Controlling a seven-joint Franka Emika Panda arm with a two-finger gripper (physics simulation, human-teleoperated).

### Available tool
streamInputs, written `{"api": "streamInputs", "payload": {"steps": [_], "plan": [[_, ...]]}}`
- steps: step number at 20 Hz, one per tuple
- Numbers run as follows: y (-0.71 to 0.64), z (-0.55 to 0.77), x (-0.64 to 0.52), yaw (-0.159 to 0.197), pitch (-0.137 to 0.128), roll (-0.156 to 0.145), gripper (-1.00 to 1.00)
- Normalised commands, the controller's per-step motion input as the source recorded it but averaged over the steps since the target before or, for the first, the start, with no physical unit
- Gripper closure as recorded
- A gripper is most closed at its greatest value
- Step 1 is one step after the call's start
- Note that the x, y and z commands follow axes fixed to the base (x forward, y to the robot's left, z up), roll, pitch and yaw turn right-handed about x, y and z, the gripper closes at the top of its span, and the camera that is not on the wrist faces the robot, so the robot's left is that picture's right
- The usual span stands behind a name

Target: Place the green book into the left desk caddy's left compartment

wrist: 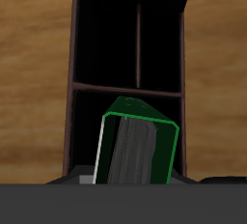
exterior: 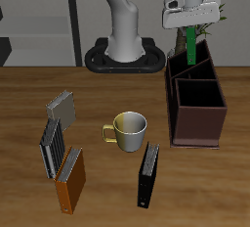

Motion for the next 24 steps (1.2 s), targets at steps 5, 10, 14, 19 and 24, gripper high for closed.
{"api": "streamInputs", "payload": {"steps": [5, 10, 14, 19, 24], "plan": [[0.05, -0.15, 0.0, 0.007, 0.036, 0.012, 1.0], [0.05, -0.07, 0.01, 0.024, 0.004, 0.013, 1.0], [0.07, -0.24, 0.08, 0.017, 0.054, 0.006, 1.0], [0.02, -0.17, 0.01, 0.005, 0.027, 0.002, 1.0], [0.04, -0.17, -0.01, 0.005, 0.043, 0.013, 1.0]]}}
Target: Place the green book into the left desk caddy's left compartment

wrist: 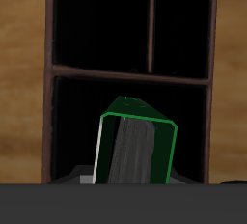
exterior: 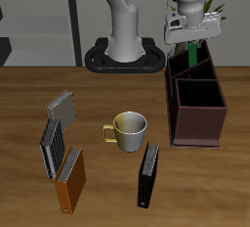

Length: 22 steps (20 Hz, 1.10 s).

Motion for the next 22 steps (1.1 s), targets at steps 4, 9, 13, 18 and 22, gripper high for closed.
{"api": "streamInputs", "payload": {"steps": [4, 9, 13, 18, 22], "plan": [[0.09, -0.2, -0.04, 0.03, 0.025, 0.022, 1.0], [0.03, -0.19, 0.11, 0.033, 0.035, -0.003, 1.0], [-0.04, -0.21, 0.18, 0.014, 0.043, -0.034, 1.0], [-0.04, -0.17, 0.14, 0.005, 0.059, -0.002, 1.0], [0.02, -0.11, 0.02, -0.036, 0.084, 0.064, -1.0]]}}
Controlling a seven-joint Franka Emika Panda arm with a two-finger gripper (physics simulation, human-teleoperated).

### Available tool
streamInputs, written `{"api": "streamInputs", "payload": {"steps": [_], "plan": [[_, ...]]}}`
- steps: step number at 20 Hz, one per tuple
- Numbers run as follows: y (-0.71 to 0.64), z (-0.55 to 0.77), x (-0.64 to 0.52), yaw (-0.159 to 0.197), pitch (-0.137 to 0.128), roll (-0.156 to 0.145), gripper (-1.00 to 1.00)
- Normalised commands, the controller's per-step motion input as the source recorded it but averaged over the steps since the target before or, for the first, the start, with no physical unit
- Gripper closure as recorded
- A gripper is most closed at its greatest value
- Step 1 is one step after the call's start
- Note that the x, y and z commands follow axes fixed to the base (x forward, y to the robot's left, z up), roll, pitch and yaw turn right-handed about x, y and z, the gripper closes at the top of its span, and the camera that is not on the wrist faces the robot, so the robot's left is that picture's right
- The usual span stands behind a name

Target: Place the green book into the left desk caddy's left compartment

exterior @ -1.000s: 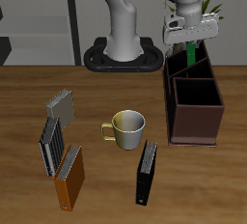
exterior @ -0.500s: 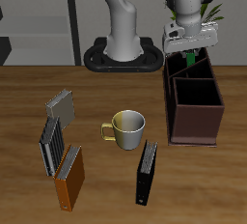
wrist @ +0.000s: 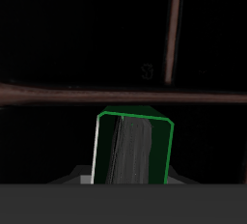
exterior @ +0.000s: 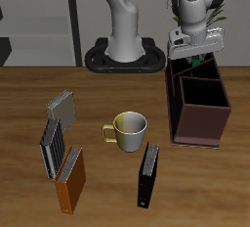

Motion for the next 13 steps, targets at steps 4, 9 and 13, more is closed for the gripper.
{"api": "streamInputs", "payload": {"steps": [4, 9, 13], "plan": [[-0.02, 0.03, 0.03, 0.009, 0.012, 0.012, -1.0], [-0.04, 0.05, 0.01, -0.003, 0.008, -0.002, -1.0], [-0.13, 0.17, -0.01, -0.004, -0.016, -0.007, -1.0]]}}
